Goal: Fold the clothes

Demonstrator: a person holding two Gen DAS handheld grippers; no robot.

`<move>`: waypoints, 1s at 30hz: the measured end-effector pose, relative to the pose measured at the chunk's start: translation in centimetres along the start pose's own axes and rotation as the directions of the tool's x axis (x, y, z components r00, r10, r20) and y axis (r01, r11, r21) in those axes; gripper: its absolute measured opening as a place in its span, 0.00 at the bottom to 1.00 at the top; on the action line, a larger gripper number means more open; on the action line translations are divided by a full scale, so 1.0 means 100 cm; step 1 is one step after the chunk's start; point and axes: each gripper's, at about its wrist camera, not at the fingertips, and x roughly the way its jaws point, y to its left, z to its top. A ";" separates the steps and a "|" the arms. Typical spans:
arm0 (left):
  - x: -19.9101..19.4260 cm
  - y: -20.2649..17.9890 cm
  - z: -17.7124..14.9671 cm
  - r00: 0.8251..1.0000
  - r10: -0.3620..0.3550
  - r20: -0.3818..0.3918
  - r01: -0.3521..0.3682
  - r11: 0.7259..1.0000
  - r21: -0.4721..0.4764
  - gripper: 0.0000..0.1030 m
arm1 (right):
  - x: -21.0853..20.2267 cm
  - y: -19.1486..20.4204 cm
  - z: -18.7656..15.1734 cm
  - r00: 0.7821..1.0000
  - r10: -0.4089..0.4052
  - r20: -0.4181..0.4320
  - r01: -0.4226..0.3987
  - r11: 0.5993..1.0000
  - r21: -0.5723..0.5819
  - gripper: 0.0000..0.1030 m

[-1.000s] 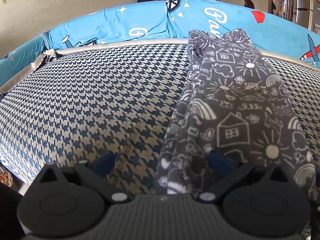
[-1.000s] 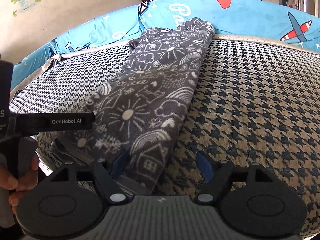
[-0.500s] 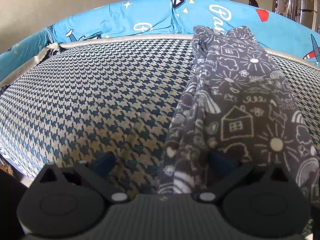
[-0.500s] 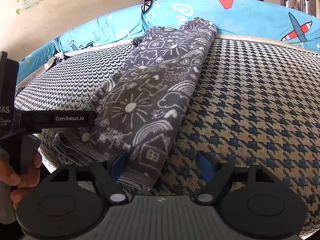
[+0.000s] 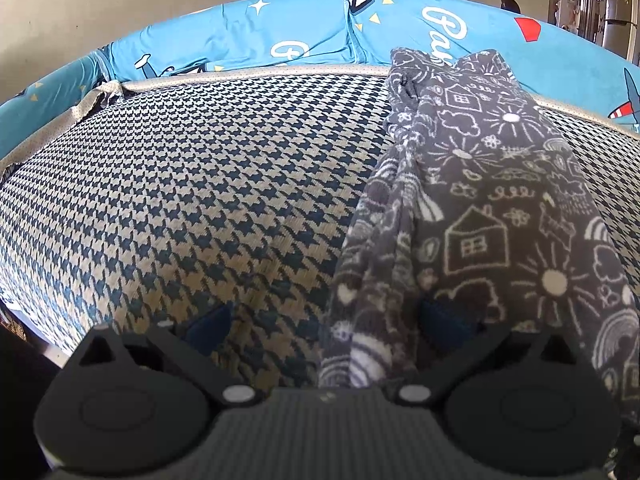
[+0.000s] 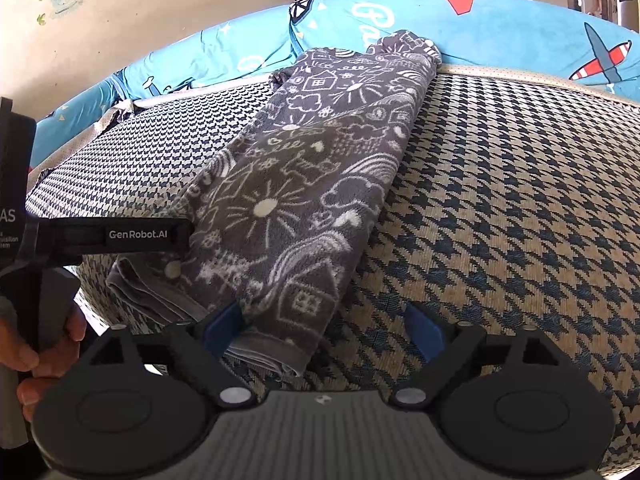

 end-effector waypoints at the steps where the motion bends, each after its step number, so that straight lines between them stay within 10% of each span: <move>1: 0.000 0.000 0.000 1.000 0.000 0.000 0.000 1.000 0.001 1.00 | 0.001 0.000 0.000 1.000 0.012 -0.007 -0.012 1.000 -0.005 0.96; 15: 0.001 0.004 0.002 1.000 -0.020 -0.023 0.019 0.999 -0.034 1.00 | -0.007 0.013 -0.012 0.999 -0.035 -0.008 0.034 0.995 -0.091 1.00; 30: 0.004 0.007 0.005 0.998 -0.037 -0.057 0.033 0.997 -0.067 1.00 | -0.030 -0.004 0.010 0.984 -0.102 0.146 0.087 0.990 0.109 0.92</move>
